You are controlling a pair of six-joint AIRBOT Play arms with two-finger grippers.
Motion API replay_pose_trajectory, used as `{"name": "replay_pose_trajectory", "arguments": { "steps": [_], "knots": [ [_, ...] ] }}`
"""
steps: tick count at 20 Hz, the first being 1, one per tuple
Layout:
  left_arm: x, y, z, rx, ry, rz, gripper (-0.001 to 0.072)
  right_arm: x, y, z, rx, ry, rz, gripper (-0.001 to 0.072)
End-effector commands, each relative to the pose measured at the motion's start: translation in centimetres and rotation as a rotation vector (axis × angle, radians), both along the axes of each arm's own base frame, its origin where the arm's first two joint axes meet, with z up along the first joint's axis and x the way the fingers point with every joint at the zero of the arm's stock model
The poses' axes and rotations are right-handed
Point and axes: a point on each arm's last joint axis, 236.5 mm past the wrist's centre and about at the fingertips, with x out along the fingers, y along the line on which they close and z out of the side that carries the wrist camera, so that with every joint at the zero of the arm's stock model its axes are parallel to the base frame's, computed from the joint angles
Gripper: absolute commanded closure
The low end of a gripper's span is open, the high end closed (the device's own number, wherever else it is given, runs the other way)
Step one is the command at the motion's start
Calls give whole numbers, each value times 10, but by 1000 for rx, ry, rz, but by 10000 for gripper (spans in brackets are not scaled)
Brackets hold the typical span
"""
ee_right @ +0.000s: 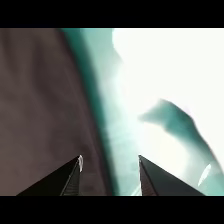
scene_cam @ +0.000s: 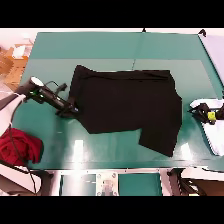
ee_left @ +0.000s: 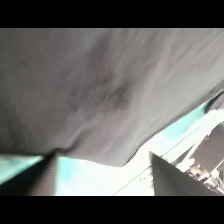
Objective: Fold the shirts.
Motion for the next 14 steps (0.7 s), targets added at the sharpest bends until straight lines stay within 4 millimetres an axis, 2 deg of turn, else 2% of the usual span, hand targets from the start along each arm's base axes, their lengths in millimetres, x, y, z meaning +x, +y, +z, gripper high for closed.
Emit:
{"name": "replay_pose_trajectory", "arguments": {
  "steps": [1, 4, 7, 9, 12, 14],
  "knots": [
    [-29, -37, -19, 15, 24, -73, 217, -18, 9, -19, 17, 37, -5, 301],
    [-42, -63, -21, 26, 19, -136, 217, -20, 17, -32, 21, 54, -5, 301],
    [-47, -71, -20, 23, 22, -156, 217, -15, 37, -44, 63, 79, 35, 301],
    [-46, -71, -15, 0, 34, -145, 217, -13, 53, -52, 83, 100, 79, 369],
    [-40, -61, 8, 0, -20, -143, 218, -9, 64, -54, 85, 106, 114, 367],
    [-28, -42, 26, 66, -114, -124, 217, -9, 64, -53, 84, 105, 115, 366]
  ]
}}
